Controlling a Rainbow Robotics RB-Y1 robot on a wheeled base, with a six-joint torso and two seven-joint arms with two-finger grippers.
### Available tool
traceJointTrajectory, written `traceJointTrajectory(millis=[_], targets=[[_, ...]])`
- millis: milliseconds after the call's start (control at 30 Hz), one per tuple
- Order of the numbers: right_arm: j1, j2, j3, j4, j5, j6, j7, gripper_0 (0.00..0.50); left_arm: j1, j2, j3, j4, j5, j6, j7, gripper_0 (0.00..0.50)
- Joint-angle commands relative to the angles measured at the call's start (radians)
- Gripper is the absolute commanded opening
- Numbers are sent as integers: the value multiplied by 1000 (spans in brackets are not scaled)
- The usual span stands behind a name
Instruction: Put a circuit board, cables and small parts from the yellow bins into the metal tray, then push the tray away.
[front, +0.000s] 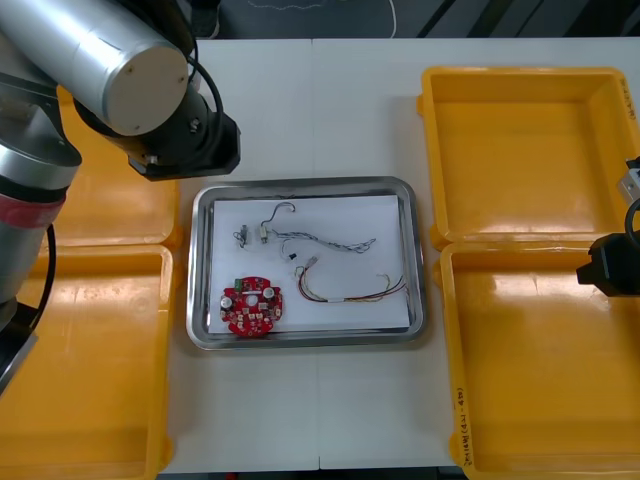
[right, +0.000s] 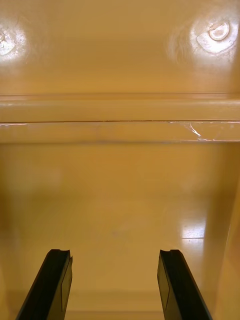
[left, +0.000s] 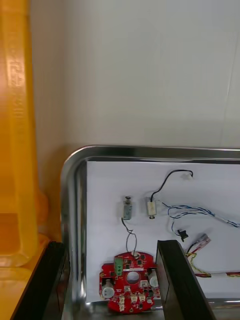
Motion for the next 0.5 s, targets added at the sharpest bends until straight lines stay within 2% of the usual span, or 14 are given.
traceJointTrajectory(millis=[33,133,233,500], targets=[[10,6,-28,-5,-6,4,15,500,6,81,59,-49,43,10,47,500],[10,6,-28,-5,-6,4,15,500,6,111,71,-49,76,10,44,500],[10,6,-28,-5,-6,4,15,500,6,184,79,-41,132,10,41,500],[10,6,-28,-5,-6,4,15,500,11,300,117,31,255,10,-5,500]])
